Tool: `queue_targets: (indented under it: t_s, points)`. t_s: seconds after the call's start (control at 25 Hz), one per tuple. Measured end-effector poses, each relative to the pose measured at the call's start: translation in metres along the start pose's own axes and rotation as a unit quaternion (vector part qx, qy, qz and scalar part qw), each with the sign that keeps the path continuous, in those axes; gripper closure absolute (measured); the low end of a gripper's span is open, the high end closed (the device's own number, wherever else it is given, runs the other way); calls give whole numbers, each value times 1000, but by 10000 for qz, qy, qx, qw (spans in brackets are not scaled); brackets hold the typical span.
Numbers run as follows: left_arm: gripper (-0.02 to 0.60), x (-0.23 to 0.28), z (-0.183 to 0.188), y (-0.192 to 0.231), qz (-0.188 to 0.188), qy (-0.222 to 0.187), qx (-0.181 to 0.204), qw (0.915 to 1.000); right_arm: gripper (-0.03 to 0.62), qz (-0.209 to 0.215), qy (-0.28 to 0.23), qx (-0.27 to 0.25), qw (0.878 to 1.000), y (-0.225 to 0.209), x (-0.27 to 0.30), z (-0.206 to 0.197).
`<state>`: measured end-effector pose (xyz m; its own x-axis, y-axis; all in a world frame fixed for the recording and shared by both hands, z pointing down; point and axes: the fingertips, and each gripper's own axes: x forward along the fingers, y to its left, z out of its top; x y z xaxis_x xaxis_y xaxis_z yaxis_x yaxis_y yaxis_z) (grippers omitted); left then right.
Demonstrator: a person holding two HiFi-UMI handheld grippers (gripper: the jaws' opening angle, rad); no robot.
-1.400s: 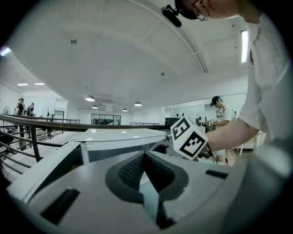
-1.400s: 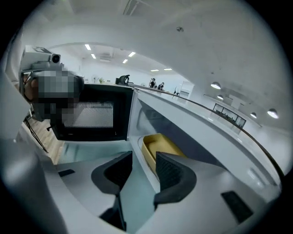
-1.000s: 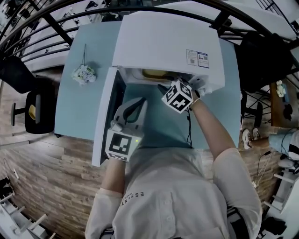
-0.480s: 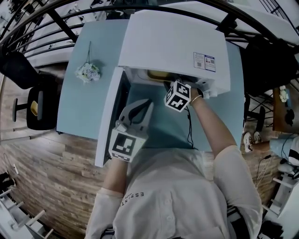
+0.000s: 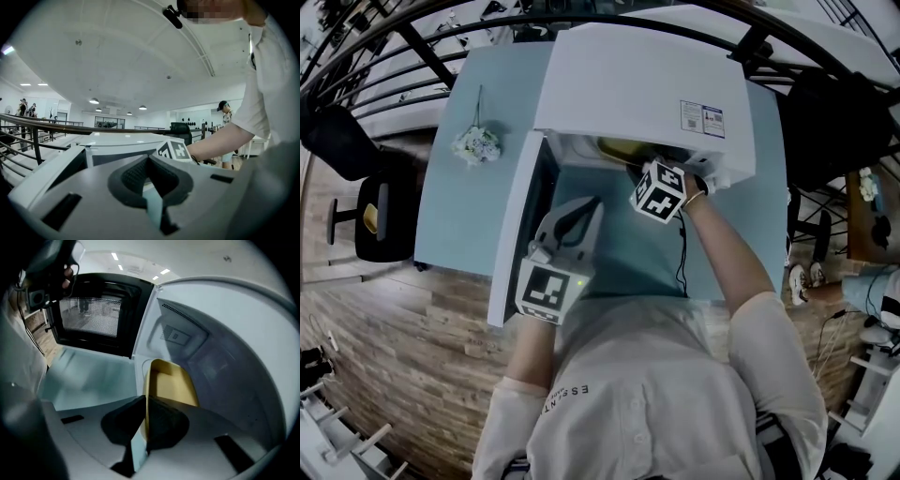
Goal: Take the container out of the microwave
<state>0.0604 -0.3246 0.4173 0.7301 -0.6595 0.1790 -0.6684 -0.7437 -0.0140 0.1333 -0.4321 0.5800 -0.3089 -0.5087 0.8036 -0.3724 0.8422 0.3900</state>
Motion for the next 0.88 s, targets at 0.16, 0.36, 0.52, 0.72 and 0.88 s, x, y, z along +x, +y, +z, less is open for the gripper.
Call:
queue_targets:
  t_s: [0.16, 0.36, 0.52, 0.72, 0.88]
  points:
    - [588, -11, 0, -11, 73, 42, 70, 9999, 560, 77, -141, 4, 9999, 15, -13, 3]
    - [588, -29, 2, -29, 227, 62, 162, 9996, 562, 137, -446, 46, 9989, 41, -41, 9]
    - [588, -47, 2, -46, 363, 64, 204, 9991, 560, 197, -826, 254, 9961, 67, -72, 14]
    - [588, -67, 3, -69, 469, 102, 173, 9987, 562, 57, -1282, 436, 9908, 95, -117, 16]
    - [588, -79, 4, -88, 497, 108, 190, 9985, 560, 30, -1570, 578, 9859, 115, -149, 11]
